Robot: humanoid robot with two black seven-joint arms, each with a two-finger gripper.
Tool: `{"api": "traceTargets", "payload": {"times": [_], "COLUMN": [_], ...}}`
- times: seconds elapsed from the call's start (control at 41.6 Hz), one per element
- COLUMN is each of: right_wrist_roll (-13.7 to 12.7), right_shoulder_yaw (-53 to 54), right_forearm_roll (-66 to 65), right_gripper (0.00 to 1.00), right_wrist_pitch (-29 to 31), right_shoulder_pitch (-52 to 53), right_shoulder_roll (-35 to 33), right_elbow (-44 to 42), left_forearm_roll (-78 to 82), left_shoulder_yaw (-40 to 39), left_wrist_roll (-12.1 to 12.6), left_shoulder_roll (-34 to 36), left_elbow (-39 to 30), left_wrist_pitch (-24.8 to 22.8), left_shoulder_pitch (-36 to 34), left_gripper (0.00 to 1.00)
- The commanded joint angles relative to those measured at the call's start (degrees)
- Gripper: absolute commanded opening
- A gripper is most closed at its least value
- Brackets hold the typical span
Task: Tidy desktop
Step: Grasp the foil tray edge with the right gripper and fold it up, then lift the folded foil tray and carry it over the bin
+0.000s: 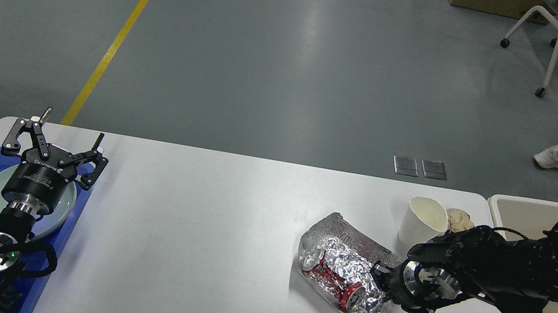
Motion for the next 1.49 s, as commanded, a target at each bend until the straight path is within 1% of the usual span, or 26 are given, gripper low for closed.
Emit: {"api": "traceTargets", "payload": {"times": [0.0, 0.24, 0.312, 0.336, 0.361, 0.457, 0.961, 1.466], "right_wrist_roll": [-2.14, -2.76, -4.51, -6.35, -7.23, -8.91, -9.79, -9.26], "right_shoulder_yaw": [0.11, 0.11, 0.11, 0.11, 0.2, 0.2, 1.87, 2.13], "right_forearm_roll": [-0.16, -0.25, -0.86, -1.65, -2.09, -3.41, -5.17, -0.69], "right_gripper": [0.0, 0.0, 0.0, 0.0, 0.0, 0.0, 0.0, 0.0], "right_wrist_pitch": [0.24, 0.24, 0.24, 0.41, 0.5, 0.59, 0.59, 7.79], "right_shoulder_pitch": [0.52, 0.52, 0.52, 0.52, 0.52, 0.61, 0.78, 17.92], "right_shoulder_roll": [0.13, 0.48, 0.57, 0.66, 0.66, 1.09, 1.45, -2.77], "right_elbow": [0.12, -0.06, -0.06, -0.06, -0.06, -0.06, -0.94, 10.84], "left_forearm_roll": [0.0, 0.0, 0.0, 0.0, 0.0, 0.0, 0.0, 0.0], "left_shoulder_yaw": [0.01, 0.01, 0.01, 0.01, 0.01, -0.08, 0.01, 0.01], "left_wrist_roll": [0.0, 0.0, 0.0, 0.0, 0.0, 0.0, 0.0, 0.0], "left_shoulder_roll": [0.0, 0.0, 0.0, 0.0, 0.0, 0.0, 0.0, 0.0], "left_elbow": [0.0, 0.0, 0.0, 0.0, 0.0, 0.0, 0.0, 0.0], "left_wrist_pitch": [0.0, 0.0, 0.0, 0.0, 0.0, 0.0, 0.0, 0.0], "left_shoulder_pitch": [0.09, 0.0, 0.0, 0.0, 0.0, 0.01, 0.0, 0.0], "left_gripper": [0.96, 0.96, 0.96, 0.96, 0.96, 0.96, 0.96, 0.96]}}
